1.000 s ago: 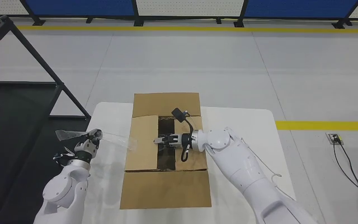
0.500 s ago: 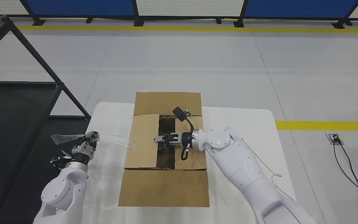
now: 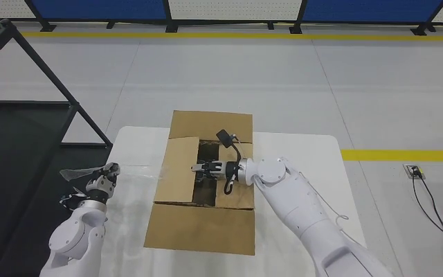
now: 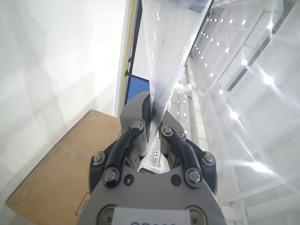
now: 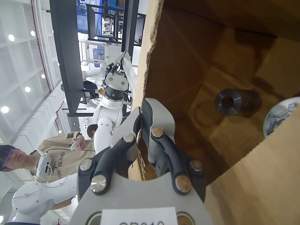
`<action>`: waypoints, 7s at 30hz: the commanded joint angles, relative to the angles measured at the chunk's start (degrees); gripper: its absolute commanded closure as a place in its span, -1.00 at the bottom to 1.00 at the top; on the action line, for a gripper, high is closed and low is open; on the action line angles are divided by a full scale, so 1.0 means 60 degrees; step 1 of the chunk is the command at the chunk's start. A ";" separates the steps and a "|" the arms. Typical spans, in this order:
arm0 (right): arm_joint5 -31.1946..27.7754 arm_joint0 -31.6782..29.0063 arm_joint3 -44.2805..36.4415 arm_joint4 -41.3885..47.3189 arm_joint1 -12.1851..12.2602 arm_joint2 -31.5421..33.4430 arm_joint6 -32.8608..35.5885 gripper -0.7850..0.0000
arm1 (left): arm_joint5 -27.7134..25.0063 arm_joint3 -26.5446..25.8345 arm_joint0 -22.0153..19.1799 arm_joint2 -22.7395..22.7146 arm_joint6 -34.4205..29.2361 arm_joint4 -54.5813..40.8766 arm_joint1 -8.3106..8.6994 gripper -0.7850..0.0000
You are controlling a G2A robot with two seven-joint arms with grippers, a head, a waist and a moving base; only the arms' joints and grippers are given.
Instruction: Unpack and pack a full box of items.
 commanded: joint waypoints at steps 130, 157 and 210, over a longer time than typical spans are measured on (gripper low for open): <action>0.0005 -0.0078 -0.0209 -0.0688 -0.0136 0.0257 0.0196 1.00 | -0.3395 -0.1547 0.0982 -0.2001 0.3996 -0.0418 -0.0533 -1.00; -0.1047 -0.0998 -0.2658 -0.2133 0.0938 0.1687 -0.0795 -1.00 | -0.3001 -0.4109 0.3582 -0.3347 -0.7809 0.2349 0.0230 -1.00; -0.1712 0.1215 0.2001 -0.2636 0.1096 0.2538 -0.3456 -1.00 | -0.2483 -0.2795 0.3295 -0.2571 -1.1544 0.2531 0.0921 -1.00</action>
